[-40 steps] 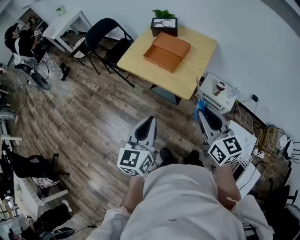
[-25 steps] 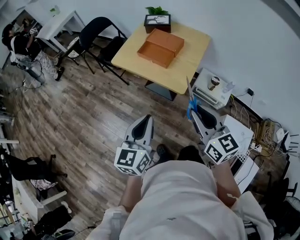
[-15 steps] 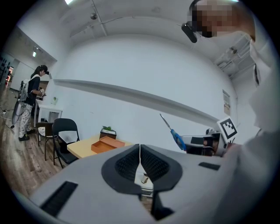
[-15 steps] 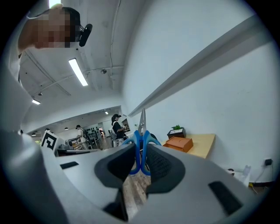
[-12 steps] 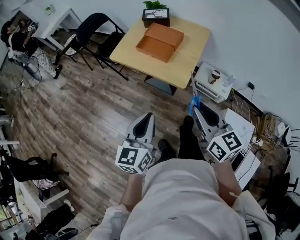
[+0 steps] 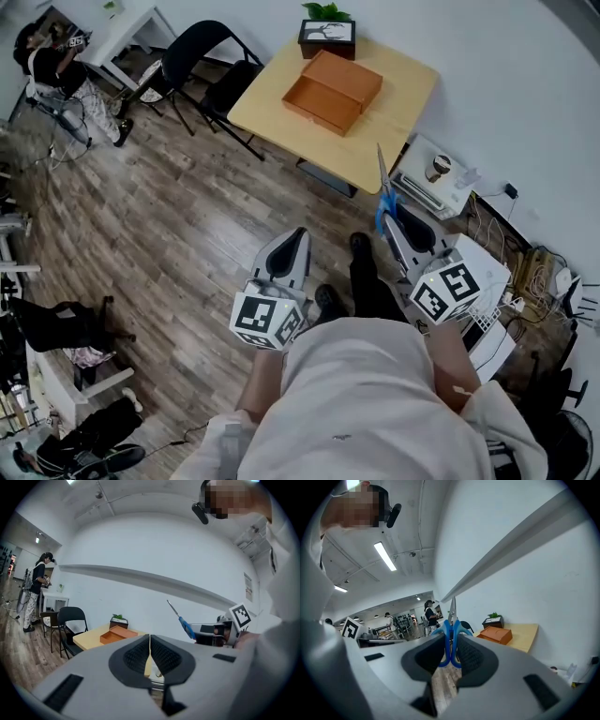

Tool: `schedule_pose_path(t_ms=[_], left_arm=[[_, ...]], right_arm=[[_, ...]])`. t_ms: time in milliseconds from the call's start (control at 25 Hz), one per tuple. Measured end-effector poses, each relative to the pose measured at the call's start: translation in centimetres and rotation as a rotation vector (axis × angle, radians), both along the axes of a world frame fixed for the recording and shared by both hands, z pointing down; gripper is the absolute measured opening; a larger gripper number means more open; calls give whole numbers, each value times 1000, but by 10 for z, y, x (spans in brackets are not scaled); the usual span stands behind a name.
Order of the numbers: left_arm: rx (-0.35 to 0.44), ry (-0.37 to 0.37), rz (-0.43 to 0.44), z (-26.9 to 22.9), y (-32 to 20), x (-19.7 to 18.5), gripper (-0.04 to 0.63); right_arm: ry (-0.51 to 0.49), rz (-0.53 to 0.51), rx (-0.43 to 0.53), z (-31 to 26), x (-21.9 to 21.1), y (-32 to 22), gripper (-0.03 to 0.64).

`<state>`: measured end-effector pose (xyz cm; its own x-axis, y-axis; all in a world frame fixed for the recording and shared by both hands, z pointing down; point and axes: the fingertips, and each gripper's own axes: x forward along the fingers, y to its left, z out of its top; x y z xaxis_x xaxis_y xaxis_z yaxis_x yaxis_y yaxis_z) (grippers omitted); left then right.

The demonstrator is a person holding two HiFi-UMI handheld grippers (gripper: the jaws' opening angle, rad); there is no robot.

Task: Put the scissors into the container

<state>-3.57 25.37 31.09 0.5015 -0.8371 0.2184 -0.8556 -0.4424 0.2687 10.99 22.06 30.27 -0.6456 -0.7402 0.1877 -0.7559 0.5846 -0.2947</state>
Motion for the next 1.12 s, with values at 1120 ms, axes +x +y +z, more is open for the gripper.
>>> schedule_pose_path(t_ms=[1120], left_arm=[[-29, -57, -190, 6, -182, 62, 8]], right_arm=[[16, -275, -54, 31, 29, -208, 83]])
